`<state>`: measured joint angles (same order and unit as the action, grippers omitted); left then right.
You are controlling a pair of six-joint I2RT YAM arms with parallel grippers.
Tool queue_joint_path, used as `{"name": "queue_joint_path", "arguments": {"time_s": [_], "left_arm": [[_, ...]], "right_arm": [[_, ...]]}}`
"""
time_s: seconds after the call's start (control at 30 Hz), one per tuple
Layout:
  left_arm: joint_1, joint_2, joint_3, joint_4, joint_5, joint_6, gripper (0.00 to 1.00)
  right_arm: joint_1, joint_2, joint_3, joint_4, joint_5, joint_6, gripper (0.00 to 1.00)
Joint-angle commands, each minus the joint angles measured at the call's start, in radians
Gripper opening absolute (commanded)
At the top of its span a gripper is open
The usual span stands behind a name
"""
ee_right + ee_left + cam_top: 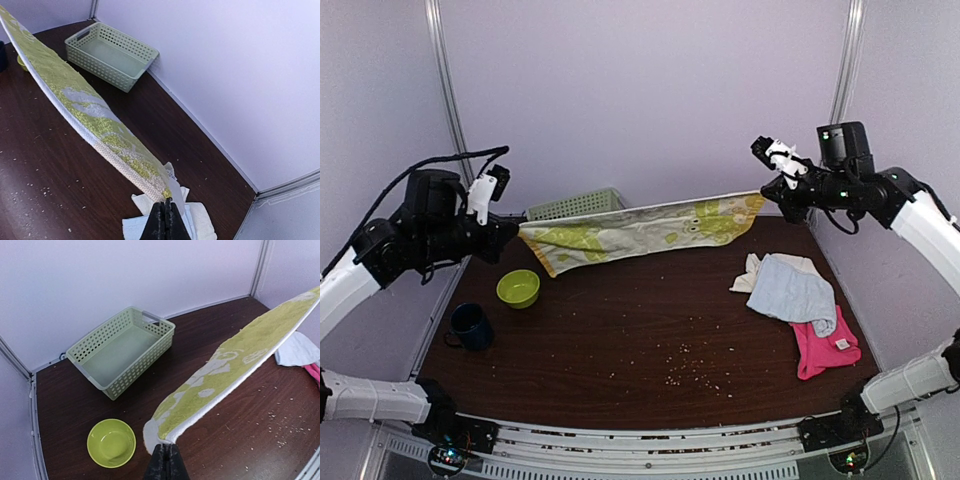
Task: Roll the towels
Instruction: Flatten out the towel at the center of the board.
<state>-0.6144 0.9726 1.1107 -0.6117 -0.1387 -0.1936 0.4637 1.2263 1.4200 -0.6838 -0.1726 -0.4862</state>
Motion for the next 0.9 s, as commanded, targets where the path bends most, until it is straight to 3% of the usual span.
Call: {"name": "queue_joint_path", "arguments": {"time_s": [0.0, 0.17, 0.37, 0.47, 0.6, 0.73, 0.87], "left_arm": [[-0.001, -0.184, -0.059, -0.065, 0.188, -0.013, 0.00], [-0.001, -0.373, -0.118, -0.158, 0.345, -0.053, 0.00], [-0.001, -0.450, -0.165, -0.214, 0.409, -0.173, 0.00], [-0.001, -0.377, -0.228, -0.199, 0.345, -0.212, 0.00], [0.020, -0.191, -0.302, -0.128, 0.149, -0.255, 0.00], [0.056, 0.036, -0.286, -0.017, 0.122, -0.271, 0.00], [0.060, 0.250, -0.221, 0.041, 0.029, -0.262, 0.00]], "right_arm": [[-0.016, -0.118, -0.100, -0.089, -0.216, -0.005, 0.00], [-0.064, -0.262, -0.233, -0.188, -0.511, -0.052, 0.00], [-0.102, -0.291, -0.267, -0.265, -0.678, -0.075, 0.00], [-0.093, -0.230, -0.300, -0.235, -0.654, -0.048, 0.00], [-0.092, -0.041, -0.359, -0.121, -0.486, 0.015, 0.00], [-0.100, 0.227, -0.325, -0.040, -0.337, 0.038, 0.00], [-0.103, 0.373, -0.242, 0.039, -0.245, 0.079, 0.00]]}}
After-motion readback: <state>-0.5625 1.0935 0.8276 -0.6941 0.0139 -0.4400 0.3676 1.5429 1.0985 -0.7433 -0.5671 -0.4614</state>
